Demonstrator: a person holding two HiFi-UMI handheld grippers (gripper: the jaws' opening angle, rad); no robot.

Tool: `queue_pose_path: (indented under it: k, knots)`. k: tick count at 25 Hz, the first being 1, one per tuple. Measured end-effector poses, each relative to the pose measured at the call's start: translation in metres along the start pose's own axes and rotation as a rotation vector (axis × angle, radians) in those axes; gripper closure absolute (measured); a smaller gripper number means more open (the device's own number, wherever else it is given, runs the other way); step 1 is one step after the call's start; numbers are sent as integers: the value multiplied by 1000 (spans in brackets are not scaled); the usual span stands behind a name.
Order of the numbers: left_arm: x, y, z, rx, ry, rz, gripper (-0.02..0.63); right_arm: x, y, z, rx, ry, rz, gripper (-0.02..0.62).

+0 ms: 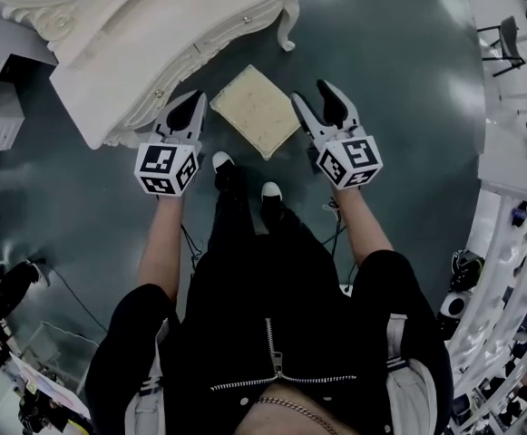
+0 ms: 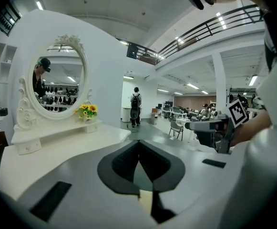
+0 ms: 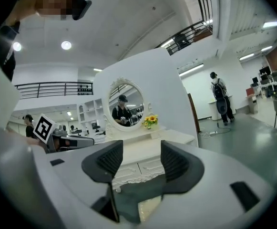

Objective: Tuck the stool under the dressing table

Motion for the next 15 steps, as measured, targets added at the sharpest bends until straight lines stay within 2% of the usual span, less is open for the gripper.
queue_pose_path:
  k: [3,7,11,15]
  knots:
    - [-5,-9,1,-15,-7,-8,584,-24,2,18,-23,-112,-31,355]
    - [-24,-25,3,-30,-15,-40,584,-74,4,41,-52,-275,-72,339]
    - [-55,-44,-1,-40,-7,-66,584,-143,-2,62,-75,-436,-124,322]
    - [-96,-64,-9,-47,18,-94,584,-215,-12,78,-103,-543,-182,310]
Point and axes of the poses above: the fingertips, and each gripper's own axes: y backward along the fingers, z to its right, x out of its top, the point moved 7 cm from there along y, backward along the fingers, and after that the axes turned 6 degrees about -z, right-handed, at the moved point
